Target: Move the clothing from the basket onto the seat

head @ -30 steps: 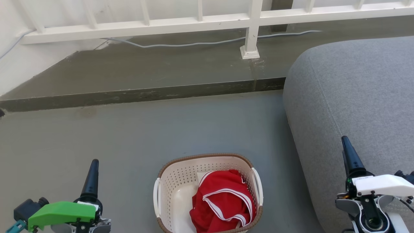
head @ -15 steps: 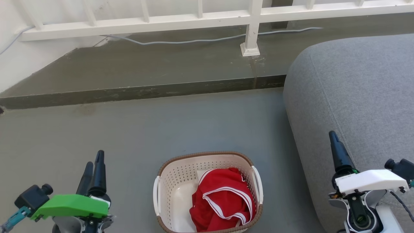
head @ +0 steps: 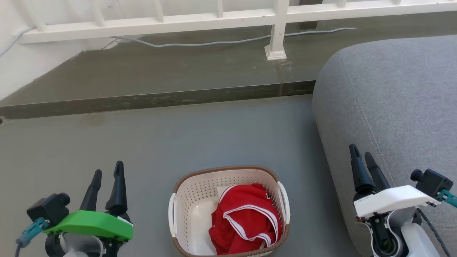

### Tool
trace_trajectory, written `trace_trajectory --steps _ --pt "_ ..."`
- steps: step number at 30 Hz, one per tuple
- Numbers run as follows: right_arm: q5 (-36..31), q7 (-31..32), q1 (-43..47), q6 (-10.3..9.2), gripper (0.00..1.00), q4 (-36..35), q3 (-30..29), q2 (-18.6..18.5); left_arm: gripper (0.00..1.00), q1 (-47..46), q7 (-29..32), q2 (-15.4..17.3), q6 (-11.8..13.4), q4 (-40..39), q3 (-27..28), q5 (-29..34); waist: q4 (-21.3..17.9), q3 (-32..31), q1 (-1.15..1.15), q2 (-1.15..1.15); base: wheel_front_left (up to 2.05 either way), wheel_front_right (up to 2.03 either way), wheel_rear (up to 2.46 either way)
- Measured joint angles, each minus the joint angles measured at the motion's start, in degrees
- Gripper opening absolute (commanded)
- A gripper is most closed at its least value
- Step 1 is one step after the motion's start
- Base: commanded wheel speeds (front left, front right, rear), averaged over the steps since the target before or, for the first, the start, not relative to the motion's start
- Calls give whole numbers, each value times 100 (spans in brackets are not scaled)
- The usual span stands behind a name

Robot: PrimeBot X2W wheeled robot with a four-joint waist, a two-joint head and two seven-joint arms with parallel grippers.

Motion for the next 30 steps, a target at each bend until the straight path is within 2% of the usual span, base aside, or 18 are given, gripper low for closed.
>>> trace_trajectory --steps 10,18,30 --pt "-843 -201 1 -41 100 -73 176 -5 100 21 -198 7 190 -84 -141 980 -11 -9 0 0 0 0 0" --pt "-1495 -359 3 -116 100 -142 323 -15 100 120 -348 5 308 -156 -170 1591 -18 -41 0 0 0 0 0" --pt "-2443 -590 5 -132 100 -263 509 -36 100 250 -593 5 463 -279 -269 2477 -24 -74 0 0 0 0 0"
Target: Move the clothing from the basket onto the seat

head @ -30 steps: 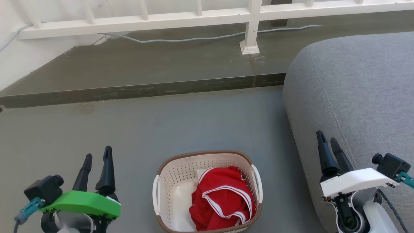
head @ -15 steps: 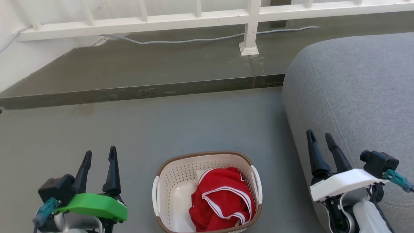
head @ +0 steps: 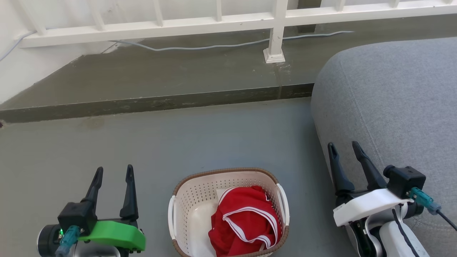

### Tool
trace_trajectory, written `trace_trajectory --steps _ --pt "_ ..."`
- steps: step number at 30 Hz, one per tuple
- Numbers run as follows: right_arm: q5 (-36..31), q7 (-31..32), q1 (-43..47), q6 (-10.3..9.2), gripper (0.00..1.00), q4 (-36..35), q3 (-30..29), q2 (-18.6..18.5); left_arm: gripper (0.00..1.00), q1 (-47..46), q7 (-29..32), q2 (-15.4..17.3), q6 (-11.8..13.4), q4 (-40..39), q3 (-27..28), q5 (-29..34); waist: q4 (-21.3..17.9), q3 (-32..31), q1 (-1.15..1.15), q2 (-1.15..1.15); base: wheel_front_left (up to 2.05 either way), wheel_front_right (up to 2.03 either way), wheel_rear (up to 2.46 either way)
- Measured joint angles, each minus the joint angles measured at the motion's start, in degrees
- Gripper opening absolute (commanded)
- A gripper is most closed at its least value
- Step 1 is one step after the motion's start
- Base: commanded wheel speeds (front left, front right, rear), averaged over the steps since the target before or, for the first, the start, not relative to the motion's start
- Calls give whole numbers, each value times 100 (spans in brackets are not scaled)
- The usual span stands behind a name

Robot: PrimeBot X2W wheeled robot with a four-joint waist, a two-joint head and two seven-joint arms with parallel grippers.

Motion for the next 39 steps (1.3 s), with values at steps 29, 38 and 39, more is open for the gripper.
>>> trace_trajectory --steps 29,38,39 --pt "-916 -241 1 -92 100 -116 91 -12 100 41 -227 -3 57 -1 15 703 -27 21 0 0 0 0 0" --pt "-915 -241 1 -91 100 -135 60 -12 100 42 -227 -5 35 60 52 702 -41 58 0 0 0 0 0" --pt "-915 -241 1 -91 100 -151 59 -12 100 42 -227 -5 35 58 59 702 -43 68 0 0 0 0 0"
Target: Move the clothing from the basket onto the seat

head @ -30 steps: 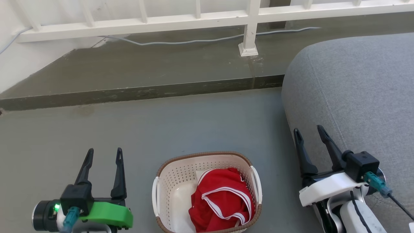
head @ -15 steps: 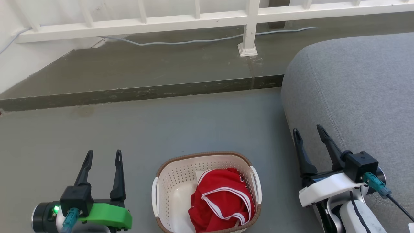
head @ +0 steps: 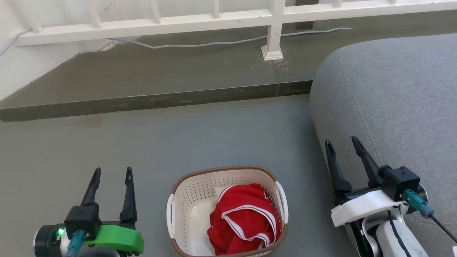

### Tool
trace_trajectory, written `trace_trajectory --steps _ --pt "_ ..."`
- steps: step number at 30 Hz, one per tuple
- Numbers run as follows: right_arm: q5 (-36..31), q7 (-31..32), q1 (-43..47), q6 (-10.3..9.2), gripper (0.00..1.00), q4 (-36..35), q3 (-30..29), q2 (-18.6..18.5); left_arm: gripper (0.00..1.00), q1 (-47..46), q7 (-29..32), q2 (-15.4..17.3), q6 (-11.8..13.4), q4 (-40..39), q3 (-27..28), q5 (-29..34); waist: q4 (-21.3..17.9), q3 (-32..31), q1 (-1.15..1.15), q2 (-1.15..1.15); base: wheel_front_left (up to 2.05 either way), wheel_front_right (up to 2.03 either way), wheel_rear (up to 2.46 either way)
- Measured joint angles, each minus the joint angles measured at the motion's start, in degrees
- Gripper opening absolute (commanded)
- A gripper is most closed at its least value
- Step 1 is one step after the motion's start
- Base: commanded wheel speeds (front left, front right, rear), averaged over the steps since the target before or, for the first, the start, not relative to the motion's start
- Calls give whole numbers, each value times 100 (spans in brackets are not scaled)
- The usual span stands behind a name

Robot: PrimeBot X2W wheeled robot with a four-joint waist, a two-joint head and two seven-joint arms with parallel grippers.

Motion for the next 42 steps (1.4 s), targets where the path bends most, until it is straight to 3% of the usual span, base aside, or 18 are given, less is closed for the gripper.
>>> trace_trajectory --steps 14,24,42 --pt "37 -1 -137 0 100 -272 -109 2 100 -43 0 -1 -45 -42 47 8 -64 548 0 0 0 0 0" --pt "102 -9 -545 -103 100 -499 -463 1 100 -430 0 13 -148 517 18 34 -169 1288 0 0 0 0 0" --pt "165 -26 -1895 -202 100 -993 -951 -8 100 -1861 151 5 -509 1790 -853 520 -382 2740 1 0 0 0 0"
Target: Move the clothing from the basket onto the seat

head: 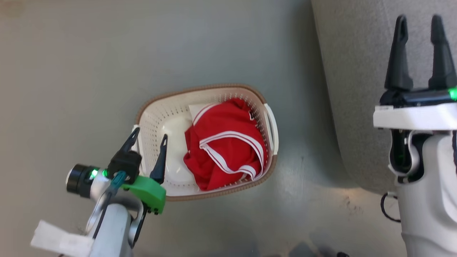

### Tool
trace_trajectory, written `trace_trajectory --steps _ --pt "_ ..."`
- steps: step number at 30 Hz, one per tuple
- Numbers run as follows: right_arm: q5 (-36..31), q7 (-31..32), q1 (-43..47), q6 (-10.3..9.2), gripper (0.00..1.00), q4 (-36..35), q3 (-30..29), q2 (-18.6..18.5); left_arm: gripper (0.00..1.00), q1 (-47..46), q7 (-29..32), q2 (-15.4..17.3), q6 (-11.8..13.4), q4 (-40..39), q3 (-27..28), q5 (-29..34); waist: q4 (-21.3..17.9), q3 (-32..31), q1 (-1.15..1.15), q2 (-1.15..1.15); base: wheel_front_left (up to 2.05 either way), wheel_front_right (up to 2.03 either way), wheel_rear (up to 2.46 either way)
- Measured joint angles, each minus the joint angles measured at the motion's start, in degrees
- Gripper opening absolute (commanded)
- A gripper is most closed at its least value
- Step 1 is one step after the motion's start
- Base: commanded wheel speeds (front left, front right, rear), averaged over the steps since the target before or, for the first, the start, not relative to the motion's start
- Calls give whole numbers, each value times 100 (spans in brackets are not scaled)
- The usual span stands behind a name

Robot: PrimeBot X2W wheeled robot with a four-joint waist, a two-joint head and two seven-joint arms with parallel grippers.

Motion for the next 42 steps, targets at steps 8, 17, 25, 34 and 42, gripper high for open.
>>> trace_trajectory --steps 8,17,25,34,42 --pt "82 -1 -474 -44 100 -176 -38 -9 100 -606 189 -7 -159 479 -398 198 -90 657 0 0 0 0 0" --pt "221 -7 -889 -51 100 -349 -80 -18 100 -1289 297 48 -238 876 -765 556 -207 1395 -1 0 0 0 0" --pt "285 -7 -1362 -100 100 -557 -166 -25 100 -1872 337 144 -289 1124 -1111 855 -289 2053 0 0 0 0 0" --pt "355 -7 -1684 -101 100 -560 -164 -35 100 -2286 227 170 -291 1601 -1504 1011 -369 2632 0 0 0 0 0" --pt "495 -7 -1774 -155 100 -531 -85 -45 100 -2484 119 158 -294 1820 -1644 1061 -475 2769 0 0 0 0 0"
